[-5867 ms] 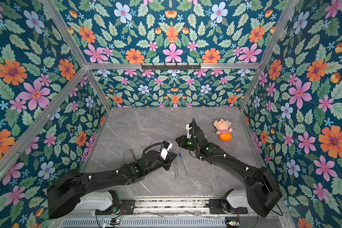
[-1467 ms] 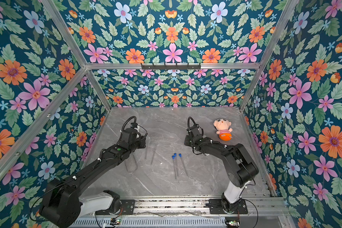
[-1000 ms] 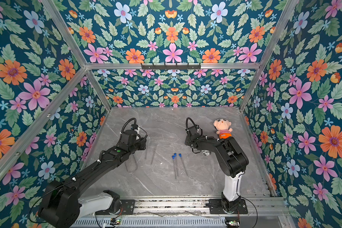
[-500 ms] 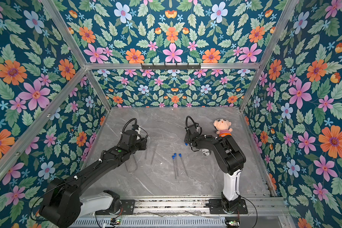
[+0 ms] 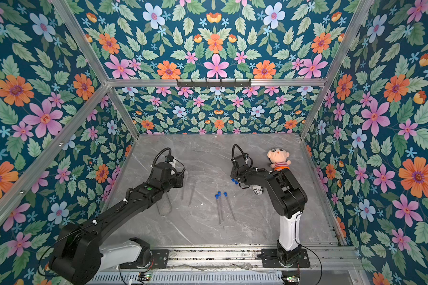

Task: Remove stoppers from test tubes
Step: Place the stopper at the center of the board, then pick up the test tube at the center of the board.

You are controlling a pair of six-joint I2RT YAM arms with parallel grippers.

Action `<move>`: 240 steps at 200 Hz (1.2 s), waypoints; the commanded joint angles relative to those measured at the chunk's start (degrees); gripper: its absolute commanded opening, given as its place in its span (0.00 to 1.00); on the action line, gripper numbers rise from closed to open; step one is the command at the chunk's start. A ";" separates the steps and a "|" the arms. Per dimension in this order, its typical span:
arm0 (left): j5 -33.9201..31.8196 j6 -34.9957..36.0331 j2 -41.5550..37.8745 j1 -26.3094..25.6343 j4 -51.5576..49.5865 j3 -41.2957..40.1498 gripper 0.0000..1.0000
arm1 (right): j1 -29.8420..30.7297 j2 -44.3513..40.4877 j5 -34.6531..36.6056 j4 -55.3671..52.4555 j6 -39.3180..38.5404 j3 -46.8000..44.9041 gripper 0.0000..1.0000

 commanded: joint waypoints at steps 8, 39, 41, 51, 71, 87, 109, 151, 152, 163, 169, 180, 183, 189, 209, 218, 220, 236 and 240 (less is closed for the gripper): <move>-0.24 -0.06 -0.76 0.00 0.13 -0.14 0.35 | 0.01 -0.89 -0.02 -5.33 -0.72 1.31 0.35; -0.07 -0.31 -1.70 0.05 -0.91 -0.04 0.35 | -0.03 -3.49 -0.20 -5.87 -1.26 2.19 0.36; -0.07 -0.28 -1.85 0.05 -0.99 -0.05 0.35 | -0.06 -3.65 -0.20 -5.89 -1.29 2.27 0.36; -0.22 -0.36 -2.54 0.05 -1.37 -0.10 0.35 | 0.02 -4.70 -0.20 -6.13 -1.61 2.56 0.37; -0.54 -0.58 -3.67 0.09 -2.24 -0.19 0.35 | 0.11 -7.35 -0.63 -6.84 -2.44 3.16 0.37; -0.47 -0.78 -4.48 0.05 -3.01 -0.19 0.35 | 0.43 -10.22 -0.49 -7.83 -3.23 3.35 0.38; -0.59 -1.15 -5.82 -0.04 -4.22 -0.21 0.35 | 1.19 -15.22 0.30 -8.62 -4.00 2.31 0.38; -1.77 -2.63 -7.17 -2.59 -6.35 0.41 0.34 | 3.80 -29.25 3.07 -8.00 -4.60 -4.66 0.38; -1.84 -2.64 -7.22 -2.68 -6.42 0.40 0.34 | 3.84 -29.68 3.24 -8.00 -4.61 -4.86 0.38; -2.68 -3.06 -7.18 -3.89 -6.88 0.56 0.34 | 4.78 -33.63 5.19 -8.00 -4.69 -7.28 0.39; -3.17 -3.31 -7.08 -4.65 -7.16 0.79 0.34 | 5.27 -35.80 6.11 -8.00 -4.70 -8.63 0.39; -4.21 -3.84 -6.84 -6.26 -7.62 1.17 0.34 | 5.94 -39.83 7.51 -8.05 -4.70 -11.30 0.39; -4.53 -4.02 -6.74 -6.69 -7.71 1.25 0.35 | 6.06 -40.97 7.86 -8.19 -4.63 -11.97 0.39; -5.18 -4.34 -6.42 -7.80 -7.85 1.54 0.35 | 6.17 -43.12 8.30 -8.70 -4.00 -13.24 0.39; -7.68 -5.55 -4.90 -11.79 -8.19 2.53 0.34 | 6.17 -49.23 6.89 -12.98 -2.11 -15.74 0.39; -8.72 -6.12 -3.92 -13.80 -8.34 2.99 0.35 | 6.17 -51.03 5.39 -15.52 -2.32 -16.14 0.39; -8.98 -6.31 -3.77 -14.16 -8.34 3.08 0.35 | 6.17 -51.37 5.05 -16.17 -2.32 -16.20 0.39; -10.41 -7.91 -2.18 -17.50 -8.34 3.76 0.34 | 6.17 -53.45 2.42 -19.91 -1.81 -16.87 0.39; -10.59 -8.26 -1.82 -18.27 -8.19 3.89 0.34 | 6.17 -53.81 1.56 -20.46 -1.64 -17.15 0.39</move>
